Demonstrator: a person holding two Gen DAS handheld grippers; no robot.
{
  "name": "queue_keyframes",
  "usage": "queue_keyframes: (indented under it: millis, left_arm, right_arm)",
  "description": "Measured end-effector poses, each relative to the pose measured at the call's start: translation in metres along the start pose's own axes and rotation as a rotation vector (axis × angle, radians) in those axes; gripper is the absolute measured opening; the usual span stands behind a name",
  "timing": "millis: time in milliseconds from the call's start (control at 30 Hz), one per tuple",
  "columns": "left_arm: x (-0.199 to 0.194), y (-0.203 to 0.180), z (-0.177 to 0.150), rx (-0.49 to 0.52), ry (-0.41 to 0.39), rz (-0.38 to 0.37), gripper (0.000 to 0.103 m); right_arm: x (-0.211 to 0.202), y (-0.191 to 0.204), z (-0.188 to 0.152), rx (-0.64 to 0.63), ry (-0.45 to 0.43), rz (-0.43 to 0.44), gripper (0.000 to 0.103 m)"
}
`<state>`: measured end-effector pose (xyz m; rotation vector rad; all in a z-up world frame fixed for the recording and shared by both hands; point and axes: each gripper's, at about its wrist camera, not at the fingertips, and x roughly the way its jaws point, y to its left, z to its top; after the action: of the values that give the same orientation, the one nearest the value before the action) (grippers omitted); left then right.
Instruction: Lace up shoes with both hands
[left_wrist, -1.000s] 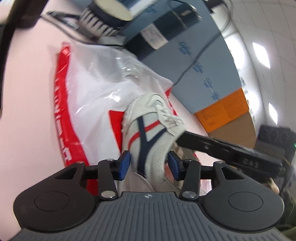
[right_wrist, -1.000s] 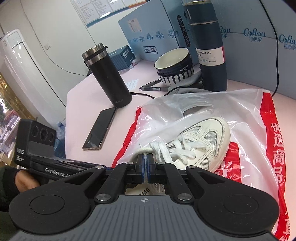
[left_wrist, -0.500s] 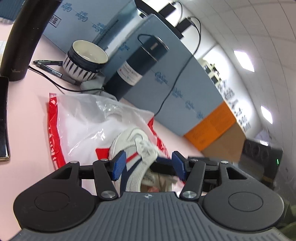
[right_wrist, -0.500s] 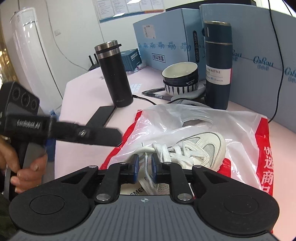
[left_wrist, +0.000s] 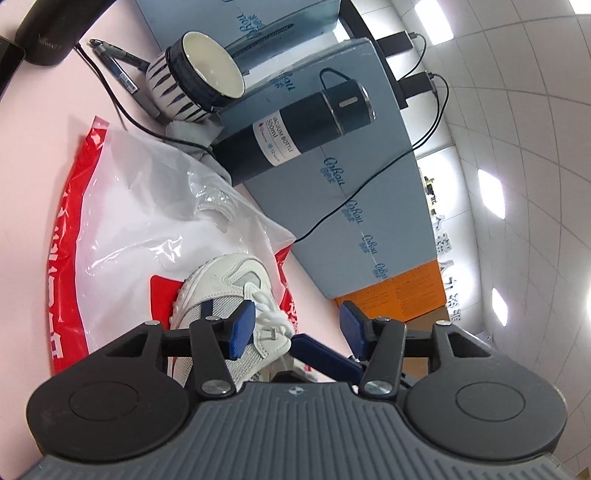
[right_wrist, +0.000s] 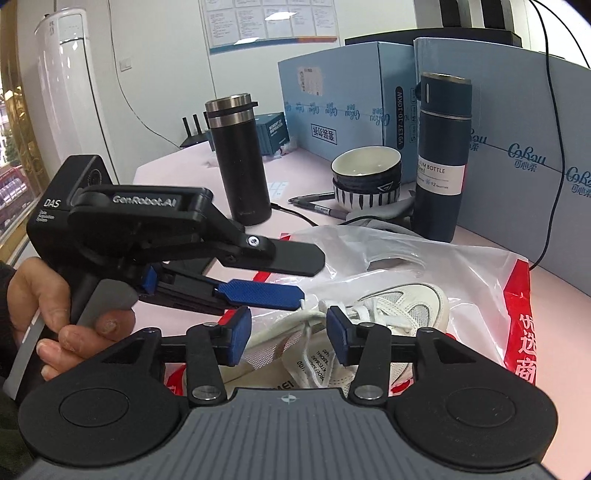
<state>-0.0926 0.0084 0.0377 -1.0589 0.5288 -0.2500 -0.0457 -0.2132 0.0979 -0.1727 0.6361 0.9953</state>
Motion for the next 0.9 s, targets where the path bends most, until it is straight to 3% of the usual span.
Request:
queue_keyframes:
  millis: [33, 67, 167, 400, 500, 533, 567, 667, 733, 767, 833, 900]
  left_arm:
    - [0.002, 0.0, -0.001, 0.003, 0.009, 0.0, 0.038]
    - [0.004, -0.002, -0.001, 0.017, 0.013, 0.007, 0.019]
    - [0.004, -0.002, -0.003, 0.035, 0.001, 0.021, 0.002]
    - [-0.018, 0.002, 0.007, -0.003, -0.103, -0.018, 0.0]
    - [-0.014, -0.002, 0.007, 0.049, -0.042, -0.017, 0.011]
    - [-0.012, -0.004, 0.005, 0.066, -0.027, -0.014, 0.022]
    - [-0.01, -0.006, 0.002, 0.077, -0.02, -0.01, 0.026]
    - [-0.003, -0.007, -0.005, 0.097, -0.005, 0.016, 0.026]
    - [0.002, -0.008, -0.008, 0.119, 0.002, 0.026, 0.023]
    - [0.003, -0.008, -0.01, 0.131, 0.0, 0.028, 0.01]
    - [0.002, -0.007, -0.01, 0.13, -0.017, 0.025, 0.0]
    - [-0.003, -0.004, -0.007, 0.099, -0.048, 0.0, 0.0]
  right_arm:
    - [-0.001, 0.001, 0.0, 0.0, -0.004, -0.003, 0.046]
    - [-0.003, 0.002, -0.001, 0.0, -0.012, -0.01, 0.049]
    - [-0.012, 0.005, -0.003, -0.006, -0.053, -0.045, 0.057]
    - [-0.047, -0.002, -0.023, 0.066, -0.215, -0.172, 0.07]
    - [-0.05, -0.011, -0.028, 0.131, -0.207, -0.181, 0.071]
    - [-0.049, -0.014, -0.029, 0.145, -0.198, -0.177, 0.071]
    - [-0.048, -0.014, -0.03, 0.151, -0.187, -0.171, 0.071]
    - [-0.041, -0.013, -0.033, 0.151, -0.147, -0.148, 0.071]
    - [-0.038, -0.011, -0.035, 0.149, -0.131, -0.131, 0.071]
    - [-0.037, -0.009, -0.036, 0.143, -0.127, -0.124, 0.072]
    - [-0.035, -0.008, -0.037, 0.134, -0.113, -0.118, 0.08]
    - [-0.032, -0.006, -0.039, 0.126, -0.096, -0.118, 0.08]
